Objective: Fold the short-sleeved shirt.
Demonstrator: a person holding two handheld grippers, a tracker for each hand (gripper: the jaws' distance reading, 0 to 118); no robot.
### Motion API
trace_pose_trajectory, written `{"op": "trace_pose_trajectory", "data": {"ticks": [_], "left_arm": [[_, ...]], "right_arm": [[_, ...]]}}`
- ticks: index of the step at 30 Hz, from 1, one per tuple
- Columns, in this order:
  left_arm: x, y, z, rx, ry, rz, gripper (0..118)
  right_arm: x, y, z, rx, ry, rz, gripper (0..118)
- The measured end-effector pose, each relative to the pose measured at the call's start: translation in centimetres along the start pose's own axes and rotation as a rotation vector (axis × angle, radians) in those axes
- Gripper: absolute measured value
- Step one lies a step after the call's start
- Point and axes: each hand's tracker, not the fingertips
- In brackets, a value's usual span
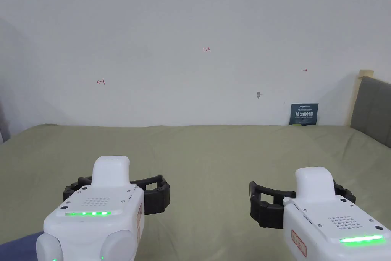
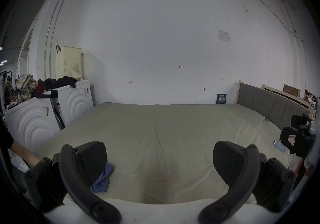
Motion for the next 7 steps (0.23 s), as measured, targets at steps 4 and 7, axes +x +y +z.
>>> {"op": "trace_pose_trajectory", "data": {"ticks": [4, 7], "left_arm": [[-0.09, -0.01, 0.02, 0.000, 0.004, 0.001, 118], [-0.16, 0.01, 0.00, -0.002, 0.005, 0.003, 118]], "right_arm": [[-0.04, -0.01, 0.04, 0.000, -0.002, 0.003, 118], [-0.02, -0.01, 0.01, -0.001, -0.004, -0.001, 118]]}}
